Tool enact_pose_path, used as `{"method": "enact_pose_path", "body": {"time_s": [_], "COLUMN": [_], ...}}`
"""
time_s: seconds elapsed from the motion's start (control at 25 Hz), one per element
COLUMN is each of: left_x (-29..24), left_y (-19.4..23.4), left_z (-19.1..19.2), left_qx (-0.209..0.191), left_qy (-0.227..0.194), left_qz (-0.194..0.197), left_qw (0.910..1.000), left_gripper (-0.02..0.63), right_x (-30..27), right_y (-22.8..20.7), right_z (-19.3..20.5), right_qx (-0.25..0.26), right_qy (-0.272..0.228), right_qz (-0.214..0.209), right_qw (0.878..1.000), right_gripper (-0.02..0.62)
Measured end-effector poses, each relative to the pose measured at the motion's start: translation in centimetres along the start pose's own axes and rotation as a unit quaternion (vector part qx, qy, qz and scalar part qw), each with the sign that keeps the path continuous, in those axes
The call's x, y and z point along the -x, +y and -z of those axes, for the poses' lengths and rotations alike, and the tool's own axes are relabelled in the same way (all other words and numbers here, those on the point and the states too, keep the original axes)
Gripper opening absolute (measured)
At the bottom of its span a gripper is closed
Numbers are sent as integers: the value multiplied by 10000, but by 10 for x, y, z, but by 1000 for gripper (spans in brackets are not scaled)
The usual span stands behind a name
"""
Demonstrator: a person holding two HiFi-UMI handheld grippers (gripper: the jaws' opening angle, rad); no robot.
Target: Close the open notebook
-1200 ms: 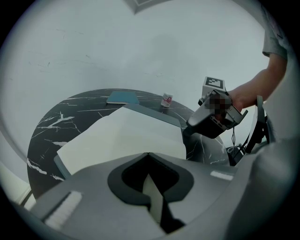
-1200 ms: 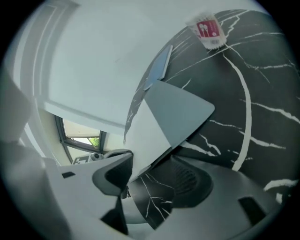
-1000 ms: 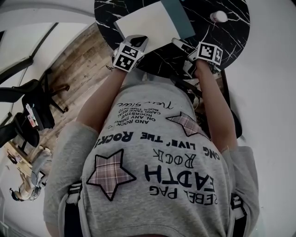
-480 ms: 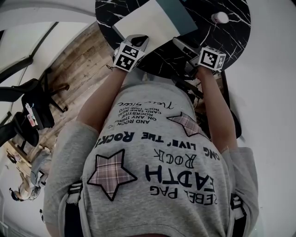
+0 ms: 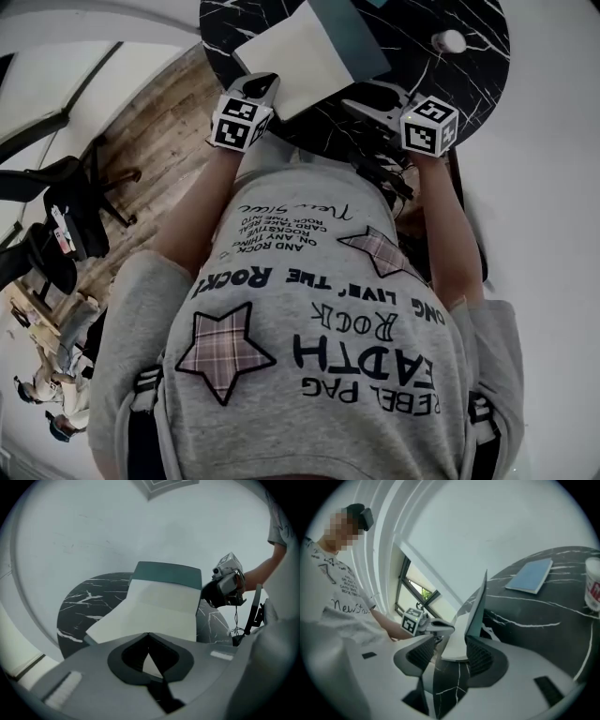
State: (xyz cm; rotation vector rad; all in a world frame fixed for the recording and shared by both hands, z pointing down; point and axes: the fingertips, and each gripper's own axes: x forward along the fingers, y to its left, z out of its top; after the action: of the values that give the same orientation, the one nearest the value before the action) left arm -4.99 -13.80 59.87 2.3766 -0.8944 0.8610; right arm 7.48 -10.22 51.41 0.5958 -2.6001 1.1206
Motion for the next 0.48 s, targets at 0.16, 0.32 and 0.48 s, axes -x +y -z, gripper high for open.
{"method": "enact_pose_path", "body": {"time_s": [0.16, 0.32, 0.48], "left_x": [19, 20, 13], "left_y": [31, 37, 32], "left_z": [7, 20, 28], "left_qx": [366, 696, 563], "left_qy": [-96, 111, 295], "left_qz": [-404, -283, -165], "left_qw": [9985, 9971, 9978], "left_gripper": [9, 9, 9], "right_x": [-10, -8, 8], "right_y": [21, 15, -9], "right_z": [16, 34, 28], "right_qx": [529, 980, 1193], "right_qy": [699, 1455, 1430], "right_qz": [-396, -99, 412], "right_qw": [9954, 9844, 9816], "right_gripper": [222, 222, 222]}}
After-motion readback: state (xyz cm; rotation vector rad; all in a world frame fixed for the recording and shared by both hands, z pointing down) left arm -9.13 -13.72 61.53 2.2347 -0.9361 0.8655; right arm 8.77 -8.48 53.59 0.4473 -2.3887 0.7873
